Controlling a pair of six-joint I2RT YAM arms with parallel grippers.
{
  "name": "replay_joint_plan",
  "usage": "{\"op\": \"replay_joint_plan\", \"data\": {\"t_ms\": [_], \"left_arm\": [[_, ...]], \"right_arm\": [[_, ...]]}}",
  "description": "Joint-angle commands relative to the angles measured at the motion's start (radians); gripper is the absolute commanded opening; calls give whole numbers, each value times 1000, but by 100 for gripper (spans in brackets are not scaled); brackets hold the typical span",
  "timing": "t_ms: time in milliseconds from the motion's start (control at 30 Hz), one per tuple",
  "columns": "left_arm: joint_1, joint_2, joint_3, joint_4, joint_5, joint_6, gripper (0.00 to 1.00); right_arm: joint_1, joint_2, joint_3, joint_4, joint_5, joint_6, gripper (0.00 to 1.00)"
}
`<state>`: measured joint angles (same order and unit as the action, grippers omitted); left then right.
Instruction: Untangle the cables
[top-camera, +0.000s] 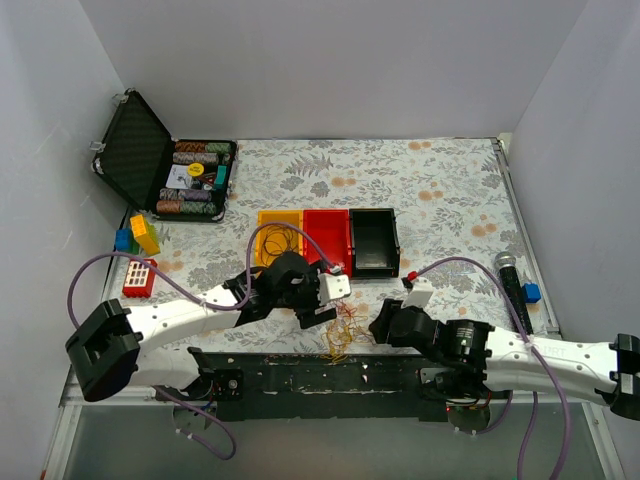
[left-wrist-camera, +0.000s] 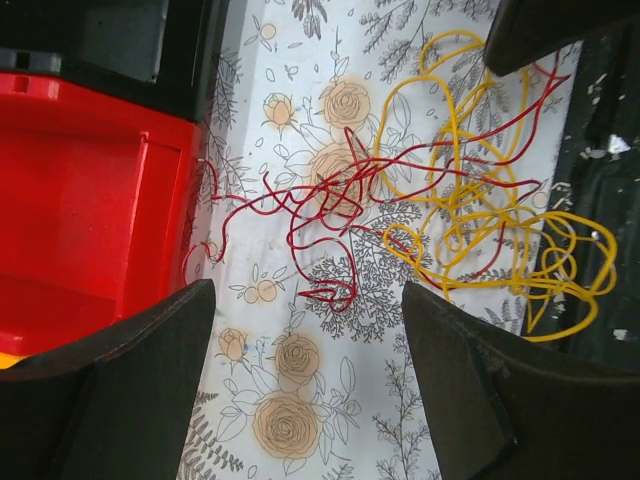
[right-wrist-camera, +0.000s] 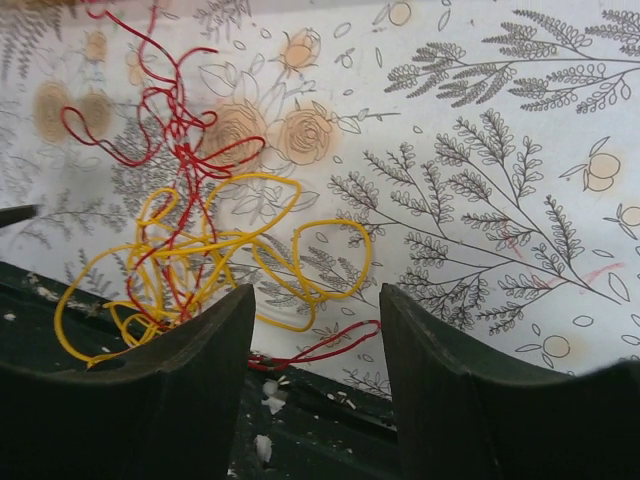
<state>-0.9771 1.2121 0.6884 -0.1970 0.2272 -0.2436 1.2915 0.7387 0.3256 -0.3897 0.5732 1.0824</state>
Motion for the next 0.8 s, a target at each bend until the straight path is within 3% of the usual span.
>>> {"op": "replay_joint_plan", "data": {"t_ms": [0,300,500,567,767], "left_arm": [[0,26,-59,175,-26,70,75],[6,121,-78,240,-57,6,76],[11,130,-58,98,69,52,64],[11,118,-59,76,83,58,53],[54,69,-82,68,80,66,2]], "right_arm": [[6,-99,-5,11,19,24,60],[5,-180,9,-63,21,27,59],[5,-183,26,-58,19,4,59],[6,-179,62,-87,30,-10,59],[5,-159,167,-146,39,-58,57]]}}
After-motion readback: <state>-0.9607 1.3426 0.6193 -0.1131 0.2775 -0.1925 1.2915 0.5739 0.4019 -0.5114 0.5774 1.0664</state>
